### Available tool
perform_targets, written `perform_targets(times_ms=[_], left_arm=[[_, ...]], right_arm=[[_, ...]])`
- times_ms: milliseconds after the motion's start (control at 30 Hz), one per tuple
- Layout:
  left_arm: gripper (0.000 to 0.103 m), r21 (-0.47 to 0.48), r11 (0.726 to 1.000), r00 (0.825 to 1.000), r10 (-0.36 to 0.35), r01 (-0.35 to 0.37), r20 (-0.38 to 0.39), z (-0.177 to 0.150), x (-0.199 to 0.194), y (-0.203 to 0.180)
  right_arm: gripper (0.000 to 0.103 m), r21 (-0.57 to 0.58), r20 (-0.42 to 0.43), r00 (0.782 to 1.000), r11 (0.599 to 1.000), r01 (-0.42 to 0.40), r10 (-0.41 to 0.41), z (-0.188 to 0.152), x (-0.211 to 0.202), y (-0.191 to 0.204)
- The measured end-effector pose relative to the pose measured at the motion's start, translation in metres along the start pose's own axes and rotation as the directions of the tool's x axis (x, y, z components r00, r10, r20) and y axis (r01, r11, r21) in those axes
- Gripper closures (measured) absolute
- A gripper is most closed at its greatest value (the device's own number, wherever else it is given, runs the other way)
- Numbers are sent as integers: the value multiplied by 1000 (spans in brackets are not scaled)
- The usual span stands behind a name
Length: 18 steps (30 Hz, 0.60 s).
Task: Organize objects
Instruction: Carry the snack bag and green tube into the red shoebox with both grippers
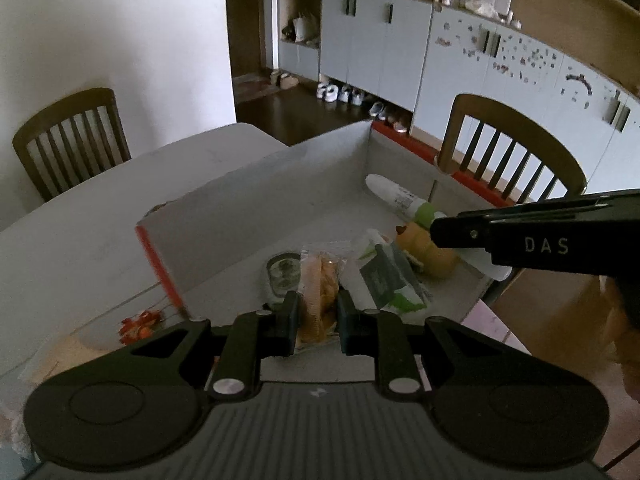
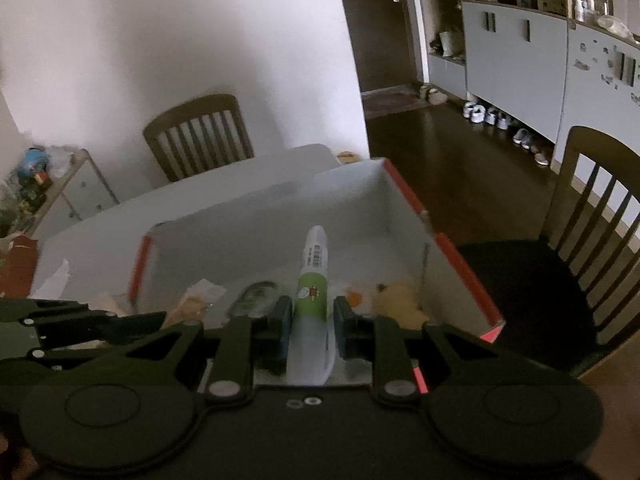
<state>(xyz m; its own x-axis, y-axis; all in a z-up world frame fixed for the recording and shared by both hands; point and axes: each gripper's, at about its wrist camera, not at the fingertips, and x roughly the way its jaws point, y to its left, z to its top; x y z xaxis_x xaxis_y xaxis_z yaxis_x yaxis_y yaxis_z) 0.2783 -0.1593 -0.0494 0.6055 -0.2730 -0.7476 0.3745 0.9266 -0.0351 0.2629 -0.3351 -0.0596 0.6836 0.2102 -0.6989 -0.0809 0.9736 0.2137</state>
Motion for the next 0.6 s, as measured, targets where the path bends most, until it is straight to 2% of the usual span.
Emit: perform_targets(times_ms=[233, 400, 600], left_arm=[[85, 49, 998, 997, 37, -33, -74, 11, 36, -13], [85, 12, 1000, 988, 17, -15, -151, 21, 61, -12], [85, 0, 1000, 975, 15, -16, -224, 26, 85, -14]], right_arm=[[82, -12, -57, 998, 1000, 23, -24, -1, 24, -17], [82, -47, -117, 992, 998, 47, -52, -4, 41, -18], [82, -114, -131, 988, 992, 61, -76, -2, 49, -10]])
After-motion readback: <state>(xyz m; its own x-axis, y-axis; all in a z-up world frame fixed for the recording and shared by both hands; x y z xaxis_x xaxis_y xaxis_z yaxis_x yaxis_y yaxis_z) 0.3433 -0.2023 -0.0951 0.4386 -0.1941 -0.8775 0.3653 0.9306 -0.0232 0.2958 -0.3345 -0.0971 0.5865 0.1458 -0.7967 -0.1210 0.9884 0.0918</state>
